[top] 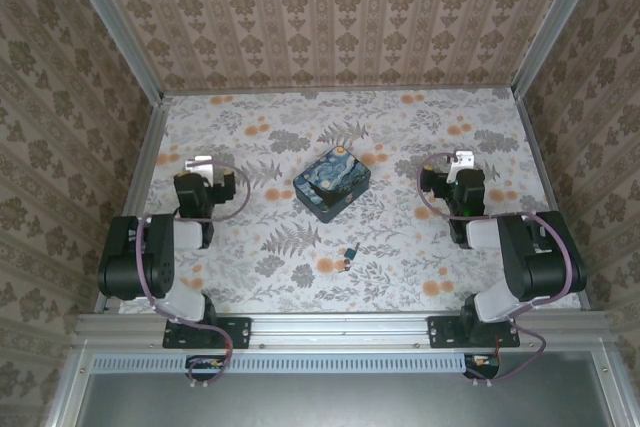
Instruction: Unlock a padlock with a key
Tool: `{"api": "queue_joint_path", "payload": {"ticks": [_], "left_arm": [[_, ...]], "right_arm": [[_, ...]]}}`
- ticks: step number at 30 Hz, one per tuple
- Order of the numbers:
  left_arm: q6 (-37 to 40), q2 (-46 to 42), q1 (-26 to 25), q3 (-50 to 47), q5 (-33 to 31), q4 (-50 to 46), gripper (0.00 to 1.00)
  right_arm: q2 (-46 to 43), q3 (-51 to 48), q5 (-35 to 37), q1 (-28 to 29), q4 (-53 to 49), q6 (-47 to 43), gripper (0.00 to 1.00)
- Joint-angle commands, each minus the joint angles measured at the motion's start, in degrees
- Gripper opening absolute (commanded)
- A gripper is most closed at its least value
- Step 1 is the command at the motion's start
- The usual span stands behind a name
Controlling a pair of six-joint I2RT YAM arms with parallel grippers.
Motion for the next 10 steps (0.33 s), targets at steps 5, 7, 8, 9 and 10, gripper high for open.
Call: {"api": "queue_joint_path", "payload": {"ticks": [5,7,8,9,10], "left_arm": [[-1.12,-0.35,0.11,0.74,1.55,-0.21,1.00],[-1.05,-0.36,0.04,0.72,1.55,-0.21,1.00],[-0.96,-0.40,0.09,0.72,1.55,-0.12,1.00],[-0.88,-0.40,0.08,0.72,1.55,-0.18,1.00],[-0.81,-0.46,-0.05,0.65,1.47,-0.04,1.00]], "right_arm": [[0.38,0.96,-1.38,-0.25,-0.12,-0.63,1.00],[0.30,0.99,-1.49,-0.20,-0.17,-0.54,0.99],[0.11,0.75,-1.45,-0.24,0.04,-0.54,1.00],[-0.08,0.38,-1.48,-0.22,0.68,-0.61,1.00],[-0.08,-0.01,-1.46,-0.24,1.21,-0.75,1.00]]}}
